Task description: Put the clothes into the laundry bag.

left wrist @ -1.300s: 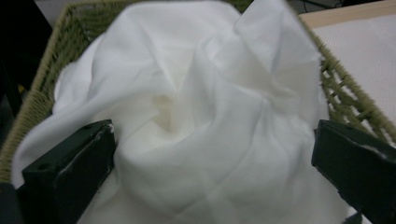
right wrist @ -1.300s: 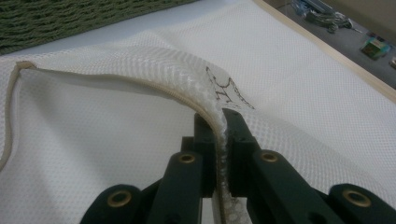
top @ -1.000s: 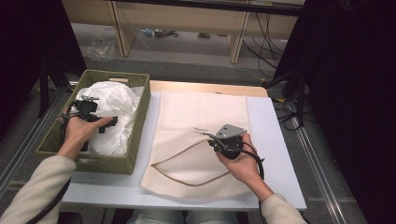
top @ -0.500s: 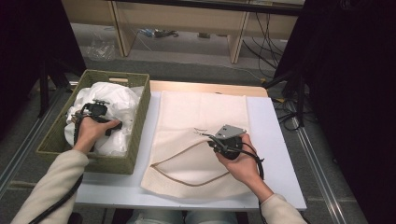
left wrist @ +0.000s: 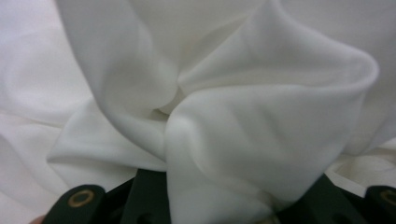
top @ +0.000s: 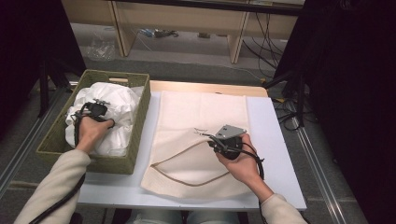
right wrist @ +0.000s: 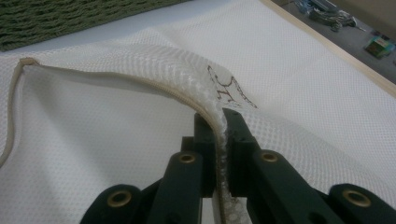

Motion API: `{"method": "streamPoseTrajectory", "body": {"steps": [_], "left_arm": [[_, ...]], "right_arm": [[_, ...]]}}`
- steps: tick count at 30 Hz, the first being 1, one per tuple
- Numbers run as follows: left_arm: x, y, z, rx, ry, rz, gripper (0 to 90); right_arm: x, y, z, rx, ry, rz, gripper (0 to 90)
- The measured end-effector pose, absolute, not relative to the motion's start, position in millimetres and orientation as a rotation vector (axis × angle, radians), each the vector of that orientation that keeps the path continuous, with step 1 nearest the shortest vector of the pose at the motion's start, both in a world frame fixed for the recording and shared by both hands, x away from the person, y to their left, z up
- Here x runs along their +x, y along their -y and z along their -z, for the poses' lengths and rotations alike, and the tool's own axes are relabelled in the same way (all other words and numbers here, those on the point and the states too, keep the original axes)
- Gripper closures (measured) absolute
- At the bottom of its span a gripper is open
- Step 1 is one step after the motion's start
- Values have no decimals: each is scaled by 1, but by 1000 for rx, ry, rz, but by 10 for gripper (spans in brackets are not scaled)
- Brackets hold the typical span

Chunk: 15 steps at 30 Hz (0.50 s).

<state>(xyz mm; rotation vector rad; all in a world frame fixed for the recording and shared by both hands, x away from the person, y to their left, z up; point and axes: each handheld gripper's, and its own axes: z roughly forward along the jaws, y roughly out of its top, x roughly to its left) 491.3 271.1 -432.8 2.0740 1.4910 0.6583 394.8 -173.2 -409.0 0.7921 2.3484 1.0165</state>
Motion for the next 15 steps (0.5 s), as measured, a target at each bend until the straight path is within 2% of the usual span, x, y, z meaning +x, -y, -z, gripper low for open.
{"method": "streamPoseTrajectory", "body": {"steps": [4, 5, 6, 15], "left_arm": [[488, -280, 419, 2065, -1372, -711, 699], [482, -277, 416, 1987, -1446, -705, 700], [481, -279, 411, 1989, -1401, -724, 700], [459, -288, 372, 1749, -1394, -795, 708]], "right_arm": [[396, 174, 408, 772, -2356, -1013, 862], [396, 174, 408, 772, -2356, -1013, 862], [396, 174, 408, 776, -2353, -1016, 863], [395, 173, 407, 776, -2354, -1020, 868]]}}
